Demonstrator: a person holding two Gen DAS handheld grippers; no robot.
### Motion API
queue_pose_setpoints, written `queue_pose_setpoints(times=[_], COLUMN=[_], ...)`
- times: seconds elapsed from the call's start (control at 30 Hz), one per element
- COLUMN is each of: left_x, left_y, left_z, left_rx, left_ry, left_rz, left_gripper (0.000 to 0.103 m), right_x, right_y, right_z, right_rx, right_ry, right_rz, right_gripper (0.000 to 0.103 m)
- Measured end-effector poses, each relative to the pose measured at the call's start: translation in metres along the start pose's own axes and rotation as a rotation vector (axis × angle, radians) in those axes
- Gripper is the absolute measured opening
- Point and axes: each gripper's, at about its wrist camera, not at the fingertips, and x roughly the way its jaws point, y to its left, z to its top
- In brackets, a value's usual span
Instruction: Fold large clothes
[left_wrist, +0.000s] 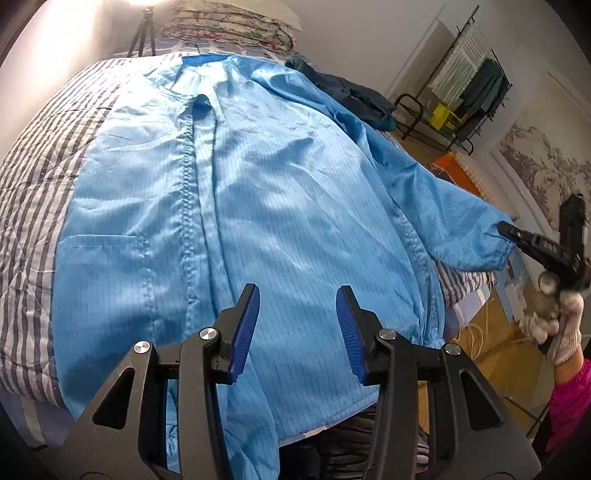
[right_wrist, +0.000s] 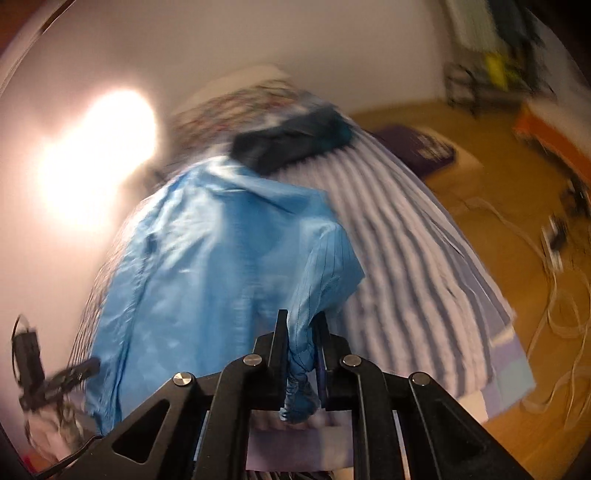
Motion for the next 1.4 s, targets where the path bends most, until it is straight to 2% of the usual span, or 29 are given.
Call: queue_pose_setpoints(times=[0.1,0.2,0.27,0.43,0.57,0.63,0.67,0.7,0.83,0.9,1.1,1.13,1.17,1.23,1.4], left_x=[-0.006,-0.011,-0.013,-0.01,0.0,0.008,0.012,0.016,0.034,0.044,0.077,0.083,0.09,0.096,0.074], left_y=[0.007,0.014,0.018,0.02,0.018,0.014,0.013,0.011,0.005,0.003,0.0,0.0,0.001,0.005,0.017], left_z=[0.004,0.005,0.006,0.003,0.0,-0.003,-0.004,-0.004,-0.007,-0.006,0.009,0.01,0.011,0.007,-0.015], left_rx=[-0.033,-0.065,-0.08,-0.089,-0.096,-0.094,-0.095,-0.098,-0.128,-0.148,-0.198,-0.193,-0.185,-0.183,-0.185], left_ry=[-0.02,-0.035,-0.036,-0.019,0.02,0.046,0.057,0.065,0.106,0.125,0.149,0.152,0.172,0.189,0.159], left_rz=[0.001,0.001,0.0,-0.007,-0.033,-0.046,-0.05,-0.056,-0.095,-0.113,-0.124,-0.118,-0.099,-0.077,-0.037], left_gripper=[0.044,0.044,0.044,0.044,0.044,0.045,0.051,0.053,0.055,0.055,0.054,0.031,0.0,0.0,0.0], right_x=[0.0,0.01,0.026,0.065,0.075,0.076,0.074,0.07,0.057,0.052,0.064,0.068,0.072,0.081,0.101], right_y=[0.048,0.095,0.129,0.178,0.196,0.193,0.189,0.184,0.156,0.138,0.075,0.066,0.062,0.051,0.04], right_z=[-0.004,-0.02,-0.041,-0.101,-0.142,-0.143,-0.14,-0.136,-0.1,-0.082,-0.025,-0.018,-0.014,0.0,0.027], right_rx=[-0.142,-0.282,-0.393,-0.584,-0.726,-0.711,-0.691,-0.664,-0.544,-0.473,-0.246,-0.216,-0.198,-0.168,-0.18], right_ry=[0.005,0.048,0.11,0.301,0.396,0.412,0.411,0.4,0.358,0.314,0.222,0.216,0.211,0.202,0.188], right_rz=[0.057,0.146,0.205,0.311,0.323,0.331,0.337,0.353,0.432,0.443,0.353,0.334,0.325,0.305,0.255], right_gripper=[0.01,0.01,0.01,0.01,0.012,0.022,0.031,0.033,0.035,0.035,0.038,0.038,0.038,0.038,0.038])
